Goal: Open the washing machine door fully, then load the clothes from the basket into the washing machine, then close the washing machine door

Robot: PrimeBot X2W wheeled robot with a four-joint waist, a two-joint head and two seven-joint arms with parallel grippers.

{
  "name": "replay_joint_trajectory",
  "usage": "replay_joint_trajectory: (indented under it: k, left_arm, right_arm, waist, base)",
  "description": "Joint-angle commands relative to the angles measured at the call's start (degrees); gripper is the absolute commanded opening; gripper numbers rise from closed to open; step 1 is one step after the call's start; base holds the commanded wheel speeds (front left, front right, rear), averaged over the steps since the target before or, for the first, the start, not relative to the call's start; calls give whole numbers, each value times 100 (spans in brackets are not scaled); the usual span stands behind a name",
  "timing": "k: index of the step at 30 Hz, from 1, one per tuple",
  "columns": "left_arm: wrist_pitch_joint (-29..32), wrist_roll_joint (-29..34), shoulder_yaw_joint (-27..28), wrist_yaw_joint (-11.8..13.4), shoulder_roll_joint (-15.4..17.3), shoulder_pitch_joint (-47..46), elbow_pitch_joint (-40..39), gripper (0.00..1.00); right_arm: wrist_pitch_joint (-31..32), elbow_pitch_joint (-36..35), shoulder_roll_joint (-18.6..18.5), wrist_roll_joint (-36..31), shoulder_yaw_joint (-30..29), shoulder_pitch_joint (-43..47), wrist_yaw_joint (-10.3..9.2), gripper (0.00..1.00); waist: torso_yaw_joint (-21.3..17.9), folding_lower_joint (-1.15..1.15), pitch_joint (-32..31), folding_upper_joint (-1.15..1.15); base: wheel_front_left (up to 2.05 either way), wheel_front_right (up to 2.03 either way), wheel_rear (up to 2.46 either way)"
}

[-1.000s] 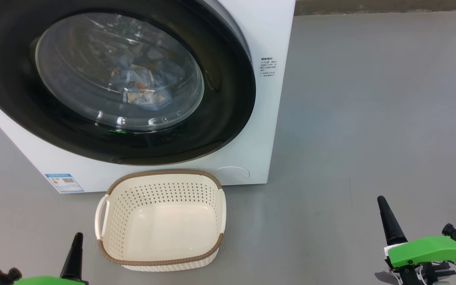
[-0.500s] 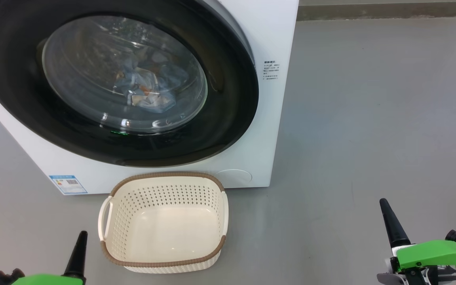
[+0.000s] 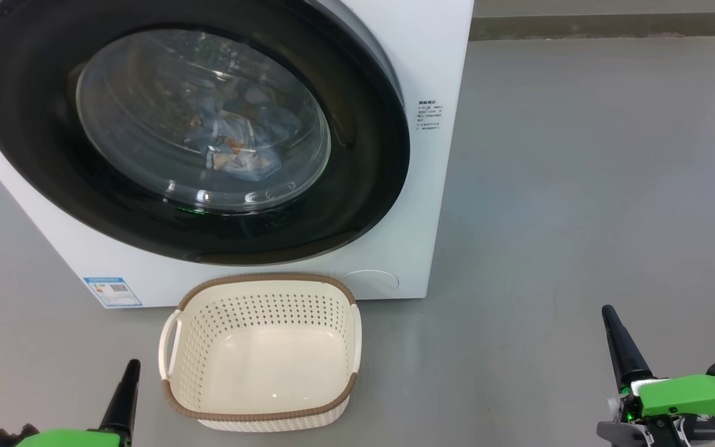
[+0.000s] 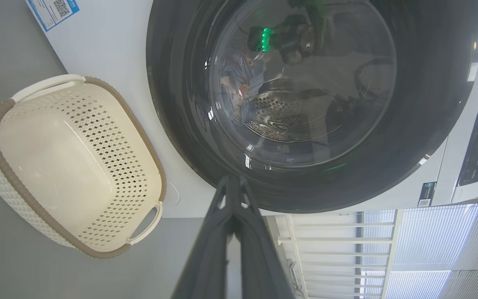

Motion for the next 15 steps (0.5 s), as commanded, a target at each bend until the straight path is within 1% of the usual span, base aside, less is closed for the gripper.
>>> replay_joint_trajectory:
  k: [1,15]
  left_arm:
    - [53,-150,204,-13,42,-288,-109,0]
    - [276,-806,316,-15,-57,-344,-106,0]
  right_arm:
    - [64,-196,5,188,80,-2,-1,0]
    - [284,-326,40,937,0,42,-4,0]
  waist:
    - [7,0,-9,0]
    - [55,0,-79,0]
  base:
    - [0,0,0]
    - [0,0,0]
